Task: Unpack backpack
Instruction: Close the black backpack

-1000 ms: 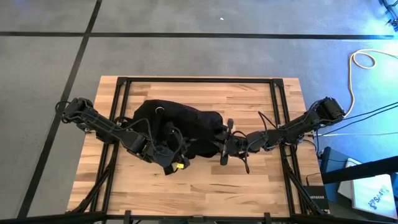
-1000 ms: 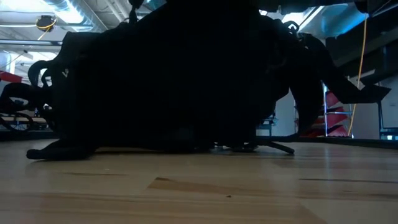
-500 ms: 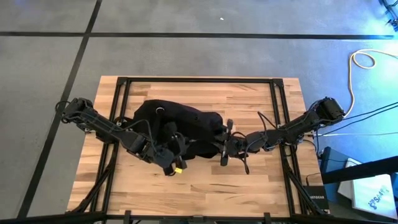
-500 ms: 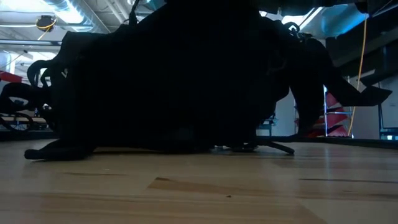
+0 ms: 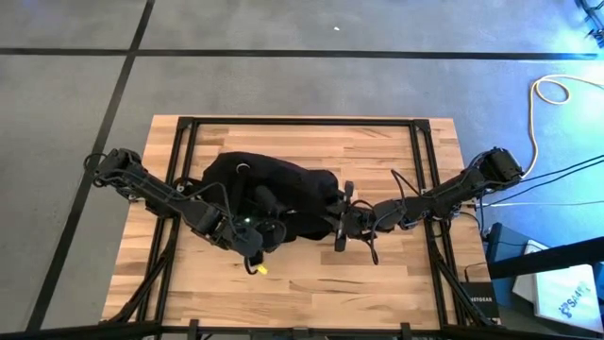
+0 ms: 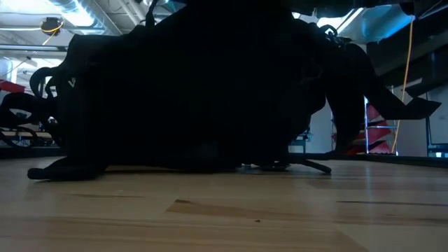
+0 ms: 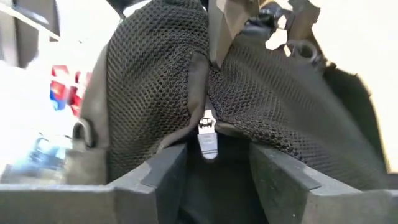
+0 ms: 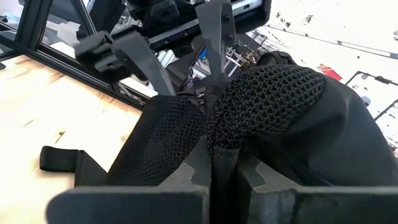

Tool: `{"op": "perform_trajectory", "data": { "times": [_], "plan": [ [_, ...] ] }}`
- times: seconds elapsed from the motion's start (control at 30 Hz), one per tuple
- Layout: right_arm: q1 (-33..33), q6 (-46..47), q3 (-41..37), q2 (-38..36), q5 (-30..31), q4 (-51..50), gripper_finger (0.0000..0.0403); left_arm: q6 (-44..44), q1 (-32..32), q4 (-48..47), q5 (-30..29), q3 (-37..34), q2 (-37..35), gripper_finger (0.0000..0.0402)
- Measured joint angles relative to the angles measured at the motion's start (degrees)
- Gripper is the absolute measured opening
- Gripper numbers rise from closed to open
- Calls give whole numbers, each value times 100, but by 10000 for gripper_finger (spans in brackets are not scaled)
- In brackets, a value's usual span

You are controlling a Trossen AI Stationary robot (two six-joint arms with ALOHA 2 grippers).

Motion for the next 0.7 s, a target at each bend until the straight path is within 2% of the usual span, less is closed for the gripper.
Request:
{"op": "perform_trajectory", "data": {
  "times": [0.13, 0.47, 0.6, 0.7],
  "plan": [
    [2, 26, 0, 0, 0, -31, 0, 808, 0, 251, -77, 0, 1, 146],
    [7, 31, 0, 0, -3, -110, 0, 1821, -175, 401, -196, 0, 32, 59],
    [4, 33, 0, 0, -2, -121, 0, 1964, -208, 388, -234, 0, 70, 44],
    [4, 38, 0, 0, -2, -153, 0, 2384, -249, 332, -275, 0, 70, 34]
  ]
}}
